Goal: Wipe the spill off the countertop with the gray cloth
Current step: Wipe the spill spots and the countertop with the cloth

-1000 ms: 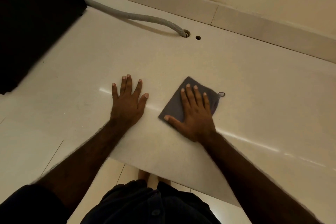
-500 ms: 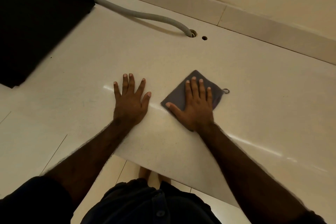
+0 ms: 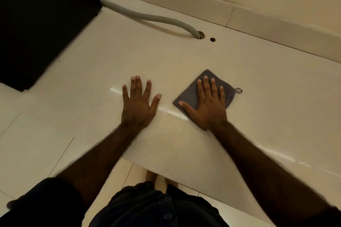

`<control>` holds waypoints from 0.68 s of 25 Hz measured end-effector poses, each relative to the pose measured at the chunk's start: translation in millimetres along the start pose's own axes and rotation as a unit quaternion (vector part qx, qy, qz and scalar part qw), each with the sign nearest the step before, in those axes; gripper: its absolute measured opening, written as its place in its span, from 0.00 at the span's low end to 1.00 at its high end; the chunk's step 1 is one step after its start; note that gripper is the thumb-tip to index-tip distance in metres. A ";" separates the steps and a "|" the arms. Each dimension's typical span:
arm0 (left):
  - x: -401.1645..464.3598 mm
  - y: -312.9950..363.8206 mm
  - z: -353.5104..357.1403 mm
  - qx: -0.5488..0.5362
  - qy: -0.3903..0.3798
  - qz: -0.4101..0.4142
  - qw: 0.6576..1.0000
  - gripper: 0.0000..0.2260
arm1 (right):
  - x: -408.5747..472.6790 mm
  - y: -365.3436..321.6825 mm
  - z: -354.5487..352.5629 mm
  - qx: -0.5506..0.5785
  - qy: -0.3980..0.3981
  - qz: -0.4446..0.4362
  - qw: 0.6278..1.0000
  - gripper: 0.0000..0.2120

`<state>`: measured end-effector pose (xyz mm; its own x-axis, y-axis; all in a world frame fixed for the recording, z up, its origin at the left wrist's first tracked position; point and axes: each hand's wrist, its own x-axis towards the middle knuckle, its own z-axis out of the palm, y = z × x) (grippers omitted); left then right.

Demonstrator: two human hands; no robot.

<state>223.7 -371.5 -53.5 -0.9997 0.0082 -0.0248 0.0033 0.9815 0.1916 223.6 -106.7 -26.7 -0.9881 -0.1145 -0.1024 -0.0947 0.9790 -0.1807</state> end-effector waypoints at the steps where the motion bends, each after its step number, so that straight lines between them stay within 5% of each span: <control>1: -0.3 0.3 -0.7 0.001 -0.001 -0.002 1.000 0.36 | 6.6 -14.3 3.0 -0.001 -0.003 -0.010 1.000 0.55; 8: -2.4 0.4 -3.2 -0.006 -0.003 0.000 1.000 0.37 | -80.1 -2.7 25.6 0.003 0.006 -0.164 0.986 0.56; 13: -3.5 1.5 -6.8 -0.020 -0.011 0.008 1.000 0.37 | -67.1 76.3 -4.6 -0.010 -0.017 -0.028 0.999 0.53; 17: -3.2 2.8 -9.8 -0.023 -0.021 0.005 0.999 0.38 | 2.3 33.3 -14.9 0.025 -0.058 0.005 0.998 0.56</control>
<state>226.7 -370.7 -43.3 -0.9976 0.0270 -0.0639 0.0111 0.9714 0.2373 216.3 -71.8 -18.5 -0.9678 -0.1272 -0.2171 -0.0763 0.9706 -0.2284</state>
